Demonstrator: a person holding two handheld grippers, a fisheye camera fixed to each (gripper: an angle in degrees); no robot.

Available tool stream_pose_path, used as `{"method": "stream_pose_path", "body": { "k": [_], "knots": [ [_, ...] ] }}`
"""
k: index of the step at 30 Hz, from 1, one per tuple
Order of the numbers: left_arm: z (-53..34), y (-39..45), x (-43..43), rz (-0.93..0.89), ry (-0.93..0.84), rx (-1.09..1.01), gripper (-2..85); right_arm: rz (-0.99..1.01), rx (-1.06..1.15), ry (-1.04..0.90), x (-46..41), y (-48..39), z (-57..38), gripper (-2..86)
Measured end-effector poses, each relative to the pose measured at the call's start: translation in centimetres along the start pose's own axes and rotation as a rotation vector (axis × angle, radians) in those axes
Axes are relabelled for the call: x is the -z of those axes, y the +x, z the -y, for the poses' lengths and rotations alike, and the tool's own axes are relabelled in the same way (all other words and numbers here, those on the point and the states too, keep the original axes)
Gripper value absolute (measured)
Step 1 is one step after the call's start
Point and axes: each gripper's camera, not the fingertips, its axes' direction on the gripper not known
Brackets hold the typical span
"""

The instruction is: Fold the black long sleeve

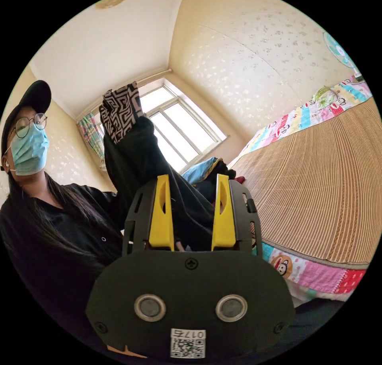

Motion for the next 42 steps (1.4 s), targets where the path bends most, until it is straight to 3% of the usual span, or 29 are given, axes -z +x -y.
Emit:
{"method": "stream_pose_path", "body": {
  "k": [2,5,8,10,11,12,14,17,18,21,25,28,30,34,38,42],
  "knots": [
    [-0.2,0.9,0.2,0.047,0.012,0.004,-0.8,-0.035,0.035,-0.010,0.9,-0.7,1.8,2.6],
    [-0.3,3.5,1.2,0.137,0.032,-0.020,-0.8,-0.226,0.161,0.190,6.3,-4.7,4.6,1.5],
    [-0.8,6.6,1.3,0.242,0.016,-0.111,-0.8,-0.272,0.320,0.305,10.4,-9.0,7.5,2.2],
    [-1.1,6.9,0.2,0.237,-0.005,-0.111,-0.8,-0.260,0.403,0.215,9.1,-9.9,9.1,3.9],
    [-1.2,6.7,-0.1,0.223,-0.011,-0.107,-0.8,-0.241,0.395,0.120,7.0,-9.1,10.0,8.9],
    [-1.3,6.0,-0.8,0.191,-0.021,-0.092,-0.8,-0.184,0.349,0.032,4.4,-7.4,10.3,17.5],
    [-1.5,4.5,-1.9,0.133,-0.036,-0.048,-0.8,-0.030,0.264,-0.111,-0.5,-3.6,10.1,20.5],
    [-2.3,0.6,-4.0,-0.021,-0.057,0.099,-0.8,0.407,0.058,-0.294,-9.3,3.6,7.9,21.5],
    [-2.9,-0.9,-4.7,-0.075,-0.065,0.171,-0.8,0.587,-0.013,-0.312,-12.3,5.7,6.7,21.4],
    [-4.3,-2.2,-5.7,-0.100,-0.042,0.263,-0.8,0.876,-0.147,-0.297,-17.5,9.0,4.0,19.7],
    [-5.2,-0.8,-5.8,-0.020,-0.038,0.270,-0.8,0.876,-0.179,-0.350,-20.4,9.5,2.2,17.9],
    [-5.3,0.4,-5.7,0.042,-0.039,0.276,-0.8,0.986,-0.123,-0.532,-22.6,7.2,0.7,14.7],
    [-5.3,1.0,-5.7,0.061,-0.045,0.271,-0.8,1.082,-0.071,-0.678,-23.7,4.5,-0.5,6.9],
    [-5.4,2.2,-6.0,0.084,-0.066,0.274,-0.8,0.898,0.042,-0.615,-20.1,2.3,0.7,3.4],
    [-4.7,5.0,-6.3,0.162,-0.071,0.198,-0.8,0.468,0.128,-0.370,-10.1,-0.7,5.3,2.4],
    [-3.2,9.7,-6.7,0.409,-0.094,0.070,-0.8,-0.008,0.265,-0.014,1.0,-10.2,8.3,2.0]
  ]
}}
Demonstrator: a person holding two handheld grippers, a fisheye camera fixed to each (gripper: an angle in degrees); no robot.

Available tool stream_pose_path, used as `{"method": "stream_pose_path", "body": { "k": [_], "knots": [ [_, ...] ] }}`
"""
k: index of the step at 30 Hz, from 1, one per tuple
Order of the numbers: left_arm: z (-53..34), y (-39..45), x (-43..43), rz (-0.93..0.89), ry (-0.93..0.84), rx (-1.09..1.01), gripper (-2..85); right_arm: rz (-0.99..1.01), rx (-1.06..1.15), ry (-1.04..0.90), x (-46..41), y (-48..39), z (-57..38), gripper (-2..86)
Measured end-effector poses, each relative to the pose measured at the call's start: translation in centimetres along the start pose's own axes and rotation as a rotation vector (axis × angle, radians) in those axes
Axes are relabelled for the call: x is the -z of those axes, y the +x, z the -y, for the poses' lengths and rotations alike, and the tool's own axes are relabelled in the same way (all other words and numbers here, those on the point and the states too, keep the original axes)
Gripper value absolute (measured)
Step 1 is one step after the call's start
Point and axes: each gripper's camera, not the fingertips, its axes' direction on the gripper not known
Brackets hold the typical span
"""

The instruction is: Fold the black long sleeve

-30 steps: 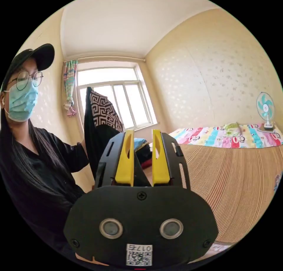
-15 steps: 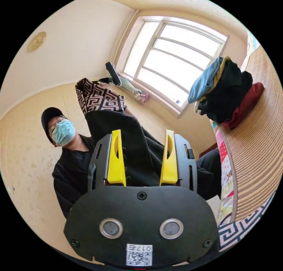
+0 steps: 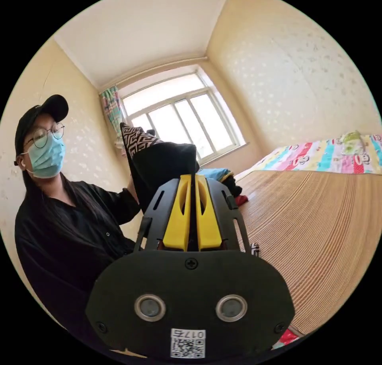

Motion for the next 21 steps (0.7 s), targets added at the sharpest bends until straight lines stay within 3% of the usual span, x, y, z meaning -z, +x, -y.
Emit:
{"method": "stream_pose_path", "body": {
  "k": [3,6,8,15,18,21],
  "knots": [
    [-0.1,4.2,1.1,0.319,0.058,-0.113,-0.8,-0.293,0.110,0.278,5.1,-8.9,1.8,1.7],
    [0.1,7.9,-0.1,0.662,0.074,-0.250,-0.9,-0.437,0.248,0.500,7.0,-16.8,3.2,1.6],
    [0.7,9.5,-1.7,0.745,0.076,-0.334,-0.8,-0.508,0.301,0.545,6.8,-20.5,5.1,1.6],
    [2.3,11.9,-6.5,1.045,0.307,-0.476,-0.7,-0.686,0.319,0.597,4.3,-26.0,10.8,1.6],
    [2.5,9.1,-6.8,1.149,0.360,-0.420,-0.7,-0.807,0.229,0.554,2.2,-23.7,11.3,1.8],
    [4.4,2.7,-5.6,1.215,0.287,-0.282,-0.6,-0.914,0.128,0.432,-0.3,-18.5,12.5,2.0]
  ]
}}
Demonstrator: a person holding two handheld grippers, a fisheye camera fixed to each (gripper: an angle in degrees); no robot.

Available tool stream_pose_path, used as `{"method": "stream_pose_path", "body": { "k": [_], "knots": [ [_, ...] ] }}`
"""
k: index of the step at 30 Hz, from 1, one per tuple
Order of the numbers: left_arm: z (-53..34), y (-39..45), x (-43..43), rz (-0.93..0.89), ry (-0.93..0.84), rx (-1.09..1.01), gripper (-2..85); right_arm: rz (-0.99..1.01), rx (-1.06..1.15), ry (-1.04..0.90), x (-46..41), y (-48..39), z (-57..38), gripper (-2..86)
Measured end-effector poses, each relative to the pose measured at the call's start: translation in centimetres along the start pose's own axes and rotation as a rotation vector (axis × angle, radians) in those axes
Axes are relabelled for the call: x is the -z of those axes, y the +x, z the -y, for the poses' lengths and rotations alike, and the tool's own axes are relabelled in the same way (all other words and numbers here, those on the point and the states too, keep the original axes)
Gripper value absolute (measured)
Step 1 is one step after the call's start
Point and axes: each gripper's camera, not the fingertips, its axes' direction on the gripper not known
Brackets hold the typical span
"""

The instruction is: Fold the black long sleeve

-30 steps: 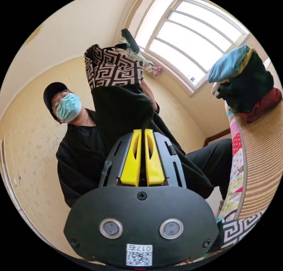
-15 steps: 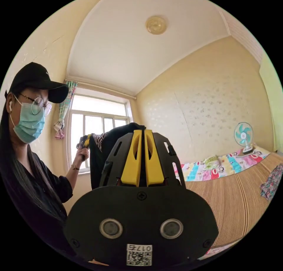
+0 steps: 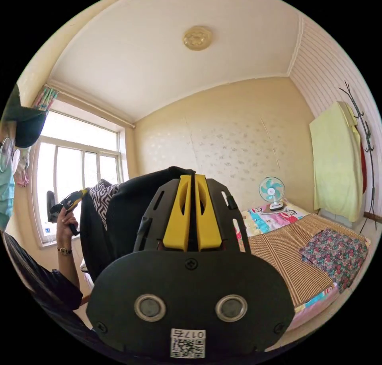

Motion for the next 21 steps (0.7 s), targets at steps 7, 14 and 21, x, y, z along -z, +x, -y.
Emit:
{"method": "stream_pose_path", "body": {
  "k": [7,14,21],
  "knots": [
    [-7.0,-18.6,-27.3,0.136,-0.477,-0.007,0.6,-0.212,0.039,-0.607,-26.1,8.6,-5.7,3.7],
    [-20.5,-28.1,-38.1,0.182,-0.722,0.278,5.2,-0.180,0.110,-0.932,-40.3,12.3,-22.9,8.2],
    [-34.9,-20.2,-38.0,0.010,-1.072,0.268,6.2,-0.044,0.063,-1.208,-32.0,8.6,-38.1,8.0]
  ]
}}
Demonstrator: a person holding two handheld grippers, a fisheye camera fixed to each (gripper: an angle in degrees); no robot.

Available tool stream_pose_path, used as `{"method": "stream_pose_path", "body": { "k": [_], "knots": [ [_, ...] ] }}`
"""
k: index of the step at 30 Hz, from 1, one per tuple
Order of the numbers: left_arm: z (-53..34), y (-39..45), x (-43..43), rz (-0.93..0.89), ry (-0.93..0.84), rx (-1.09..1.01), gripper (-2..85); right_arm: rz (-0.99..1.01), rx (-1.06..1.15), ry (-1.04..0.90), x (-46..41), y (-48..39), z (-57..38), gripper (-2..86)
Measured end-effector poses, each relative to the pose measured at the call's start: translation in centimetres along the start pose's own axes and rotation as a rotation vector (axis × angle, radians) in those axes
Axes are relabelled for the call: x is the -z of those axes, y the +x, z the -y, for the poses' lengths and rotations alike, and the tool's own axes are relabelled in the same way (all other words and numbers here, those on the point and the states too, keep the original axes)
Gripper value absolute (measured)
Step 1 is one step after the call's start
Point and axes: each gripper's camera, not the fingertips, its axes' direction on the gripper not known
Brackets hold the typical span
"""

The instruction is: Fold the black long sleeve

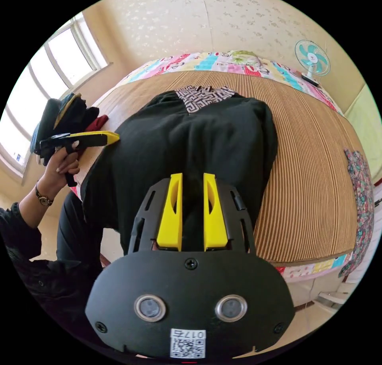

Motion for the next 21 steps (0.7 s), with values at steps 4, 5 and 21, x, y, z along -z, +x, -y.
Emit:
{"method": "stream_pose_path", "body": {
  "k": [4,5,21],
  "knots": [
    [-5.9,-0.1,-0.7,-0.004,-0.059,0.060,6.0,0.005,-0.020,0.020,1.4,-0.1,-5.3,7.4],
    [-6.8,-0.2,0.4,-0.005,-0.016,0.073,6.1,0.002,-0.060,0.046,3.2,0.8,-6.4,7.4],
    [-15.7,-10.3,15.1,0.372,0.087,0.409,0.4,0.209,-0.637,0.294,14.7,20.2,-13.1,7.3]
  ]
}}
